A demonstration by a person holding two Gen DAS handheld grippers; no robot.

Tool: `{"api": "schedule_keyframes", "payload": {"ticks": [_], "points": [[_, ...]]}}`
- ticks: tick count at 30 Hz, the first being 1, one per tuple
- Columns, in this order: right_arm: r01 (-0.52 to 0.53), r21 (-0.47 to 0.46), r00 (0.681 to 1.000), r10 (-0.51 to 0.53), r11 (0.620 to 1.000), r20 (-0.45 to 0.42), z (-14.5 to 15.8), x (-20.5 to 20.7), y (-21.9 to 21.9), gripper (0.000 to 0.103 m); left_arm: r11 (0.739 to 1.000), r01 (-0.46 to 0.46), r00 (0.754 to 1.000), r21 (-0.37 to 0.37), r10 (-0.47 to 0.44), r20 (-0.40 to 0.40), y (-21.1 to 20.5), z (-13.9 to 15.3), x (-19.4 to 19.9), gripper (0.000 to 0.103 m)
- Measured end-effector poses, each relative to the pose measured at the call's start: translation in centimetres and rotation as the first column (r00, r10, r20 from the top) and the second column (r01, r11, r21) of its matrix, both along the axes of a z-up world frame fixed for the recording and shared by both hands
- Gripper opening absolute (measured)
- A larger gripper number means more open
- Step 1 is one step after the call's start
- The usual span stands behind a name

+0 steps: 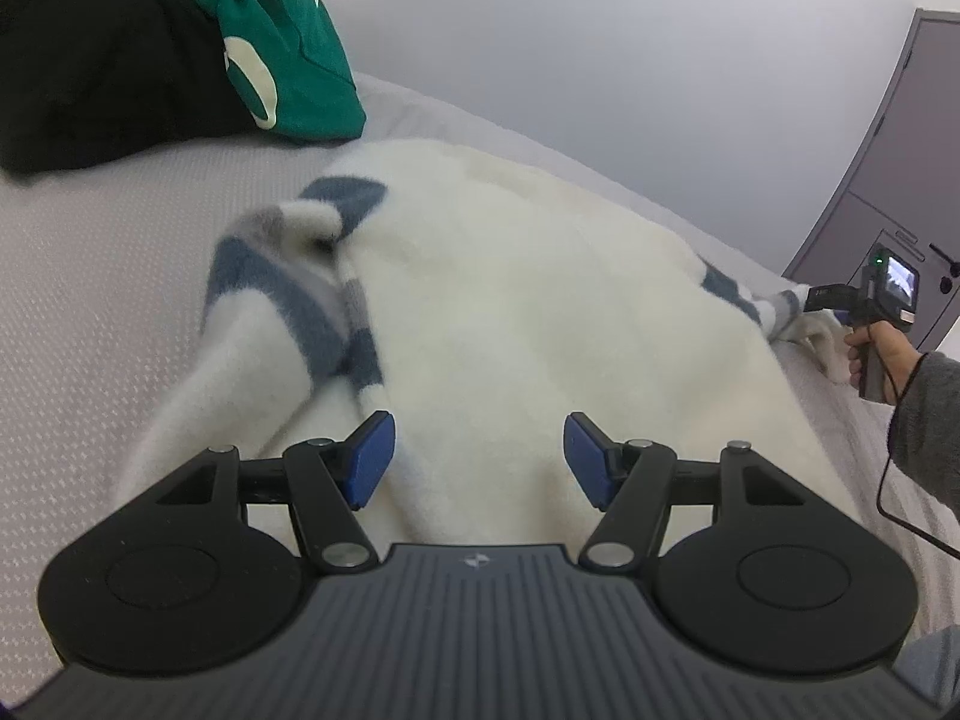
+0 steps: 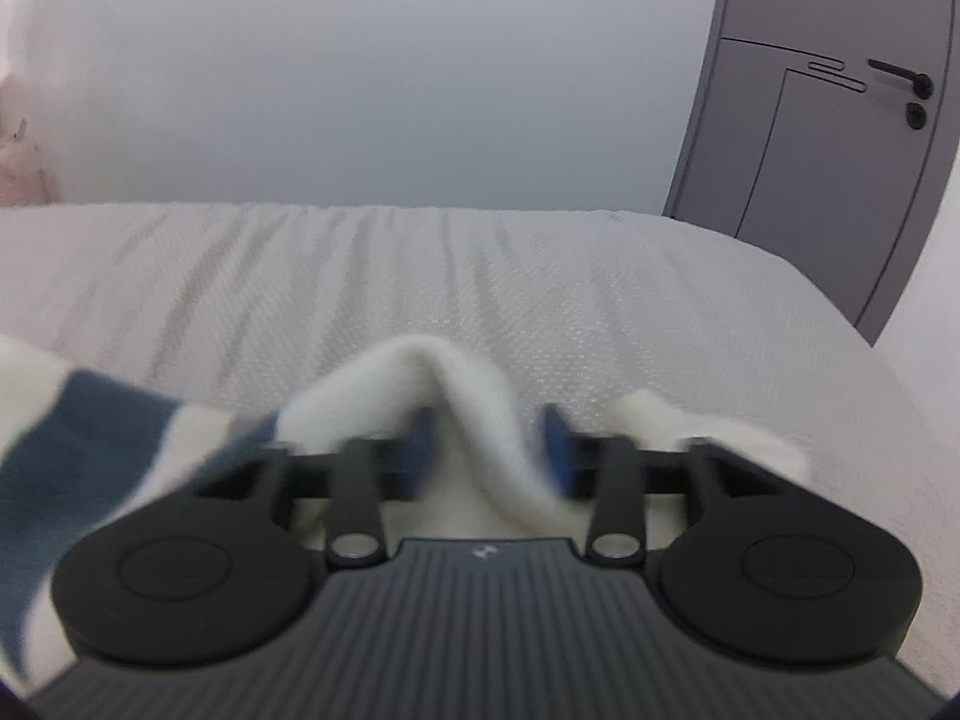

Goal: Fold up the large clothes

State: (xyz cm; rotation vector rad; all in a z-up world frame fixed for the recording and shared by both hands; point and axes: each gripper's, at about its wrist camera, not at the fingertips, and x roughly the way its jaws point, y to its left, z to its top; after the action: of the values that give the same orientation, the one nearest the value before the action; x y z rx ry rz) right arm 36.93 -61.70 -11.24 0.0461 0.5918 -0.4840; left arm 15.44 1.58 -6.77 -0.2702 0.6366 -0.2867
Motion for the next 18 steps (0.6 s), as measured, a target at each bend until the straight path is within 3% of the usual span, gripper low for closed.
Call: {"api": "schedule_keyframes", "payload": {"ticks": [2, 5, 11, 18], "points": [[-0.012, 0.039, 1.0, 0.011, 0.999, 0.024, 1.2, -1.5, 0.8, 0.069, 1.0, 0.0, 1.0, -0.004, 0.0, 0.011, 0.3, 0.4, -0.5, 0.069], [-0.078, 0.097, 0.996, 0.074, 0.992, 0.049, 4.0, -4.6, 3.1, 0.069, 1.0, 0.014, 1.0, -0.009, -0.014, 0.02, 0.8, 1.2, -1.3, 0.069], [-0.217, 0.126, 0.973, 0.205, 0.968, 0.106, 8.8, -10.8, 10.1, 0.069, 1.0, 0.014, 0.998, -0.012, -0.013, 0.059, 1.6, 2.9, -3.6, 0.069], [-0.395, 0.204, 0.916, 0.369, 0.896, 0.155, 11.9, -18.5, 20.4, 0.069, 0.999, -0.041, 0.996, -0.002, 0.041, 0.074, 3.6, 4.2, -6.0, 0.069]]}}
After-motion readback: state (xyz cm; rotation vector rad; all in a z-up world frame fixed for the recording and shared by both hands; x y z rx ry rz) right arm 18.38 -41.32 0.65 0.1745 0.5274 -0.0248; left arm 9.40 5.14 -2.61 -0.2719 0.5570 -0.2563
